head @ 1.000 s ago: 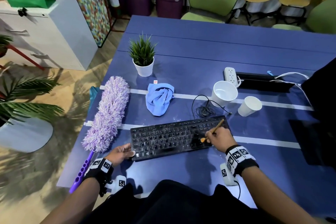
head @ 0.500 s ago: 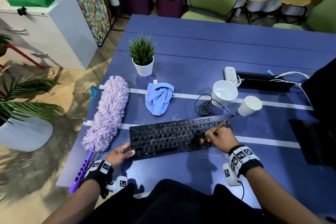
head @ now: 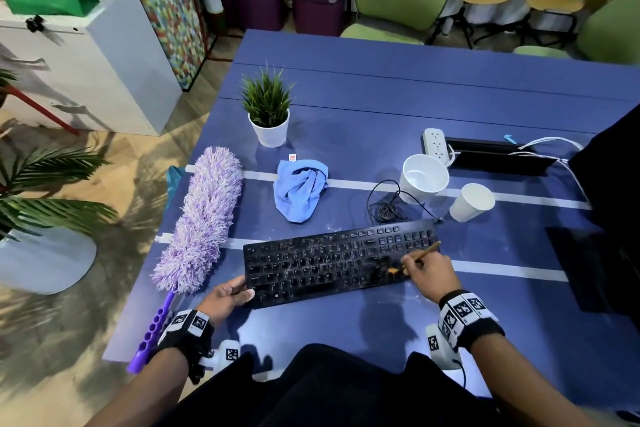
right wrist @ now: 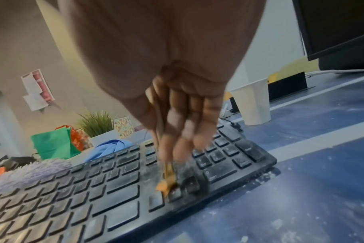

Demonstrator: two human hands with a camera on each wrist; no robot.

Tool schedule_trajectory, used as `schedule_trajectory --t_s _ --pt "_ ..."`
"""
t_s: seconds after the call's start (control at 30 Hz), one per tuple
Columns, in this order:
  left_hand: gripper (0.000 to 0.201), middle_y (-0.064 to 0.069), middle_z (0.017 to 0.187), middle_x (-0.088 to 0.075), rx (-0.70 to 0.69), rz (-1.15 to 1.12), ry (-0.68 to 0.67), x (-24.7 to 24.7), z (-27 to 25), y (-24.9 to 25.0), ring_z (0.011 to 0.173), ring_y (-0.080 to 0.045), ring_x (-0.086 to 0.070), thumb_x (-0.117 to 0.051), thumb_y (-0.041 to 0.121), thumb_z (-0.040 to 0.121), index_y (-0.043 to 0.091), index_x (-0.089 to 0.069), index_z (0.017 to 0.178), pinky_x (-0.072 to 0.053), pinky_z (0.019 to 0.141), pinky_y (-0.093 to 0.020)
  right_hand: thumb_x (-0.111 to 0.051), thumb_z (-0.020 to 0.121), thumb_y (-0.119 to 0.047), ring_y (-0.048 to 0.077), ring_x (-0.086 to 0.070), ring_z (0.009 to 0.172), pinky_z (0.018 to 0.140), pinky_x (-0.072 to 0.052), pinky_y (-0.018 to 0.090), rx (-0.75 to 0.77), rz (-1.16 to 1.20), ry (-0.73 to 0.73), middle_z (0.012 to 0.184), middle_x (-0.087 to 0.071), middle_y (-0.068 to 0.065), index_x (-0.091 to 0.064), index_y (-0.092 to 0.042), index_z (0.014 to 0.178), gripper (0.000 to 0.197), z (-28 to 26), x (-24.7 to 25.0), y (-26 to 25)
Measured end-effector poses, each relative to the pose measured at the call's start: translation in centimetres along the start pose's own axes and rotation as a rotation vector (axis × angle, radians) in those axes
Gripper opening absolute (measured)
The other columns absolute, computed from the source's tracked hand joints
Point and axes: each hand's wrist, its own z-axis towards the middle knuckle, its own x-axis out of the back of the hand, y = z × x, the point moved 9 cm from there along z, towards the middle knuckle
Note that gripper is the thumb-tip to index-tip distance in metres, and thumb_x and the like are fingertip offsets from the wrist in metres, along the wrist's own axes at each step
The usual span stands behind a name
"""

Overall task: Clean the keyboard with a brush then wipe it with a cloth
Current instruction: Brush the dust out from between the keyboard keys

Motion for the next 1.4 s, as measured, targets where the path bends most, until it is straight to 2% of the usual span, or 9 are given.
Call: schedule_trajectory --t_s 0.17,0.3,0.43,0.57,0.9,1.03,1.17,1.27,1.4 --pt "0.047 0.006 0.126 -0.053 -0.016 -0.006 -0.024 -0.3 0.1 0.1 0.126 -0.015 -0.046 -0.057 0.006 0.091 0.016 -0.045 0.135 -0.028 0.104 -0.024 -0.058 0.093 -0.029 0.011 -0.064 0.072 0.076 -0.049 0.024 0.005 0.099 0.094 0.065 -0.07 -0.007 -0.075 -0.022 0.085 0.019 0.1 1.5 0.4" --pt "0.048 0.004 0.129 -0.054 -0.019 -0.008 -0.026 -0.1 0.2 -0.3 0.127 -0.015 -0.045 -0.058 0.008 0.09 0.016 -0.045 0.135 -0.027 0.107 -0.026 -0.059 0.093 -0.029 0.011 -0.063 0.076 0.075 -0.044 0.016 0.087 -0.04 -0.114 0.073 -0.066 -0.009 -0.075 -0.019 0.088 0.019 -0.5 -0.4 -0.7" --pt "0.052 0.005 0.13 -0.047 -0.024 -0.043 -0.007 -0.1 0.1 -0.2 0.121 -0.009 -0.041 -0.057 0.007 0.091 0.012 -0.039 0.139 -0.024 0.104 -0.024 -0.057 0.094 -0.023 0.003 -0.062 0.072 0.069 -0.039 0.002 0.205 -0.002 0.028 0.087 -0.072 -0.008 -0.075 -0.013 0.088 0.022 -0.5 1.2 -2.0" --pt "0.052 0.007 0.129 -0.045 -0.023 -0.07 0.01 -0.1 0.4 -0.4 0.12 -0.009 -0.043 -0.057 0.004 0.09 0.01 -0.04 0.139 -0.026 0.104 -0.024 -0.056 0.094 -0.027 0.007 -0.061 0.079 0.074 -0.041 0.015 0.12 -0.154 -0.253 0.092 -0.073 -0.004 -0.074 -0.02 0.084 0.021 -0.4 -1.3 -0.8" --pt "0.049 0.004 0.126 -0.053 -0.023 -0.104 -0.005 -0.2 0.5 -0.5 0.118 -0.012 -0.048 -0.056 -0.001 0.089 0.012 -0.044 0.135 -0.035 0.101 -0.021 -0.054 0.095 -0.026 0.017 -0.069 0.08 0.079 -0.05 0.022 0.06 -0.068 0.002 0.087 -0.076 0.004 -0.073 -0.02 0.089 0.02 0.0 2.0 0.4" --pt "0.048 0.014 0.117 -0.066 -0.011 -0.103 -0.036 0.2 1.0 -1.4 0.116 -0.01 -0.056 -0.062 0.005 0.087 0.015 -0.05 0.133 -0.036 0.11 -0.032 -0.057 0.092 -0.025 0.018 -0.066 0.083 0.074 -0.048 0.024 -0.019 -0.099 -0.172 0.091 -0.074 0.005 -0.073 -0.023 0.086 0.018 0.0 0.2 1.7" --pt "0.048 0.002 0.125 -0.058 -0.009 -0.108 -0.024 -0.1 0.8 -1.0 0.113 -0.011 -0.053 -0.057 0.0 0.089 0.009 -0.046 0.135 -0.042 0.086 -0.01 -0.056 0.093 -0.028 0.026 -0.068 0.084 0.078 -0.052 0.03 -0.034 -0.065 0.027 0.087 -0.074 0.009 -0.075 -0.017 0.09 0.021 0.5 1.7 2.1" --pt "0.048 0.002 0.125 -0.059 -0.02 -0.094 -0.024 0.1 1.3 -1.6 0.118 -0.013 -0.052 -0.058 0.001 0.088 0.009 -0.046 0.135 -0.038 0.096 -0.017 -0.054 0.091 -0.029 0.029 -0.068 0.079 0.067 -0.051 0.03 -0.099 -0.094 -0.094 0.076 -0.072 0.012 -0.074 -0.013 0.08 0.027 0.4 0.3 2.9" --pt "0.046 0.014 0.111 -0.067 -0.017 -0.095 -0.016 0.5 1.7 -2.0 0.109 -0.008 -0.057 -0.06 0.003 0.087 0.012 -0.051 0.131 -0.039 0.102 -0.022 -0.055 0.093 -0.029 0.034 -0.067 0.083 0.073 -0.052 0.035 -0.087 -0.092 0.079 0.08 -0.072 0.016 -0.072 -0.018 0.09 0.02 0.5 2.1 2.6"
